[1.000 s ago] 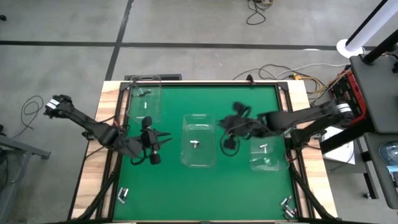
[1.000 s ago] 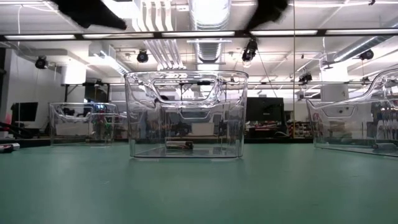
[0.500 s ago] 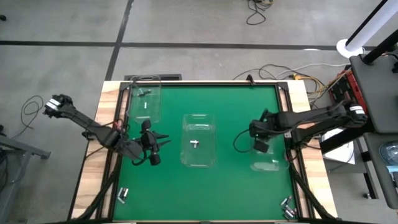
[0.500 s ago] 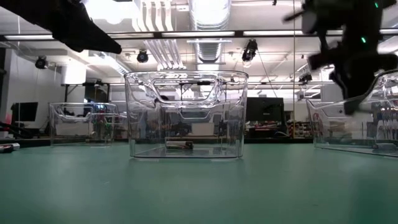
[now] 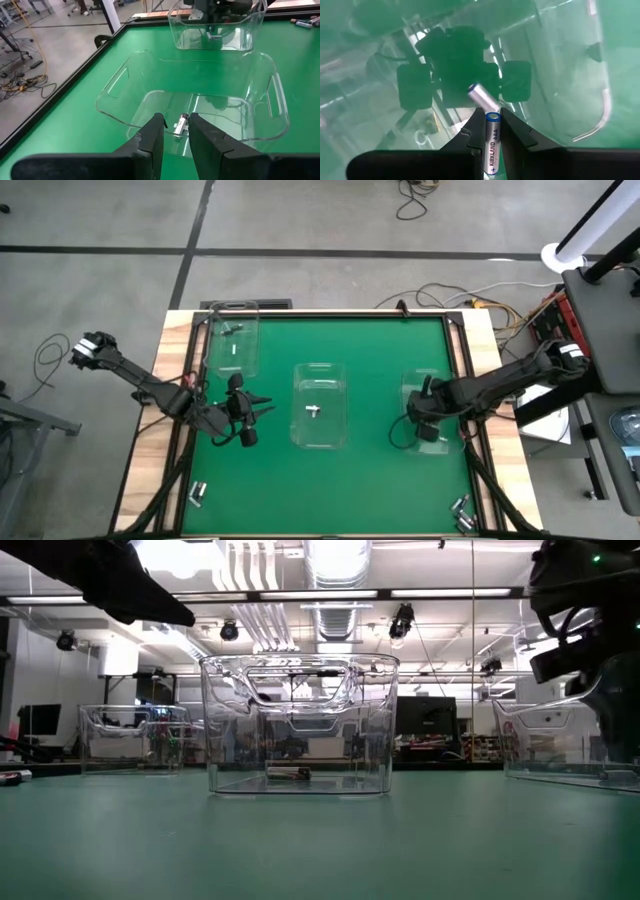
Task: Sort batteries
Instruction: Put the white battery into the right transparent bin, then put the silver battery into the middle transparent bin
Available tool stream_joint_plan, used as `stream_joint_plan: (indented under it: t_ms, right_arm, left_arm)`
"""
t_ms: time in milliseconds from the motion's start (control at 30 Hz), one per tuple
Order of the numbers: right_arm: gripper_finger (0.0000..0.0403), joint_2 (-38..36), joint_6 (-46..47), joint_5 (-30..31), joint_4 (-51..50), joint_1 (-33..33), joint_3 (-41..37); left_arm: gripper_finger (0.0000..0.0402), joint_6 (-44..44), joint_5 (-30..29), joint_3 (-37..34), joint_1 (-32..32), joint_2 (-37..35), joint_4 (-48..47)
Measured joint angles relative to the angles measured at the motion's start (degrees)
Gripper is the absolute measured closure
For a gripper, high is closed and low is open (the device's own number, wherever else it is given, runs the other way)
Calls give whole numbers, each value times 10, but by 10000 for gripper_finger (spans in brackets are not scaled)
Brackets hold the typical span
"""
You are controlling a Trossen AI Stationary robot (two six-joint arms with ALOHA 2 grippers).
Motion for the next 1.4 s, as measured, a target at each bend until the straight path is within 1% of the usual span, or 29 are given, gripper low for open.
stream_joint_plan:
  t_ms: [133,333,500,600,700,800,900,967,1033,1133,1233,1300,1400]
  right_arm:
    - [377,16,8,-6,15,27,-4]
    - [377,46,26,4,55,29,-24]
    - [375,61,43,12,61,29,-27]
    - [349,62,45,12,62,29,-27]
    - [311,62,59,27,60,29,-28]
    - [271,61,61,34,57,29,-28]
    - [233,61,61,42,36,29,-9]
    - [213,58,57,59,10,29,27]
    - [197,55,54,91,-23,29,69]
    - [183,54,37,149,-52,29,138]
    - [176,54,1,202,-53,30,202]
    - [173,56,-24,227,-43,36,241]
    - [173,57,-56,240,-12,52,278]
  left_arm:
    - [331,1,0,0,0,0,0]
    - [331,1,-5,0,0,0,0]
    - [331,-3,-3,0,0,1,1]
    - [331,-5,0,0,0,2,1]
    - [331,-11,0,0,1,1,-1]
    - [331,-12,10,17,4,1,-29]
    - [328,-21,30,52,4,4,-84]
    - [322,-30,57,82,4,11,-132]
    - [312,-49,84,111,4,21,-183]
    - [291,-107,135,151,4,46,-266]
    - [264,-201,203,183,4,79,-368]
    - [245,-280,265,199,4,104,-438]
    - [218,-403,357,211,1,141,-545]
